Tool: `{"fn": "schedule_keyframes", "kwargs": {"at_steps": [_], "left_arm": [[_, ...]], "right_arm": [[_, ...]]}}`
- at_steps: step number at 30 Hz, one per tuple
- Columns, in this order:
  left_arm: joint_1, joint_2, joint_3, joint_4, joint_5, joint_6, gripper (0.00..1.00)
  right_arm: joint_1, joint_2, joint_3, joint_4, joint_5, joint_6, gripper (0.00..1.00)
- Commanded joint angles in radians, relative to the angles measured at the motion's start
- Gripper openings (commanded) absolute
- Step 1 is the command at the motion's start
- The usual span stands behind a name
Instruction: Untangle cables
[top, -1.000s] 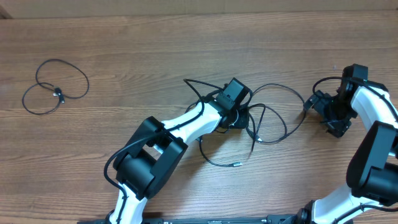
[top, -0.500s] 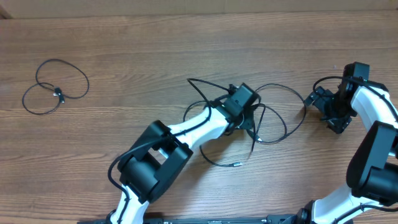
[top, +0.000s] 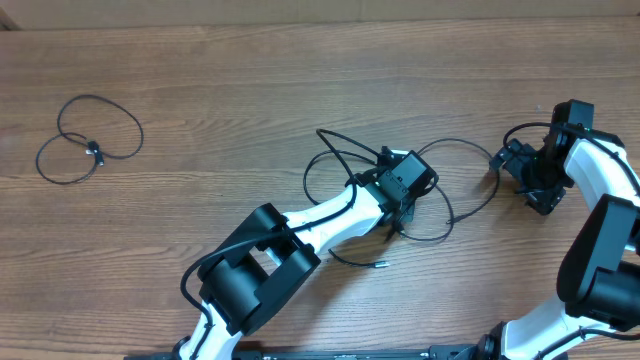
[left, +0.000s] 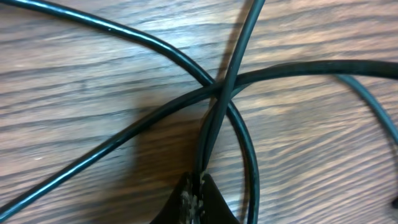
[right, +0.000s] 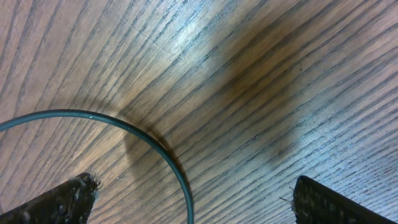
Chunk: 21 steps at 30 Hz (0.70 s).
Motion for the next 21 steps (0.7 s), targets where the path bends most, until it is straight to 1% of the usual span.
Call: {"fn": "schedule_keyframes", "kwargs": {"at_steps": [1,6,10,15,17,21], "left_arm": [[0.04,0.048,-0.021,-0.076,-0.116,0.076,0.04],[0.106,0.047,-0.011,-0.202,-0.119,0.105,0.04],[0.171,0.047,0.059,-0.355,-0.119,0.156,0.04],[0.222,0.047,0.242,-0.552,-0.119,0.243,0.04],[0.225,0.047,0.335,-0.625,-0.119,0.296,0.04],[0.226,0.047,0.472,-0.72,-0.121,0.372,0.04]], "right_arm": [[0.005,0.002,-0.004,0.004,-0.002,0.004,1.0],[0.005,0.002,-0.004,0.004,-0.002,0.004,1.0],[0.005,0.002,-0.004,0.004,-0.001,0.004,1.0],[0.005,0.002,-0.004,0.004,-0.002,0.004,1.0],[0.005,0.002,-0.004,0.004,-0.002,0.004,1.0],[0.005,0.002,-0.004,0.004,-0.002,0.004,1.0]]}}
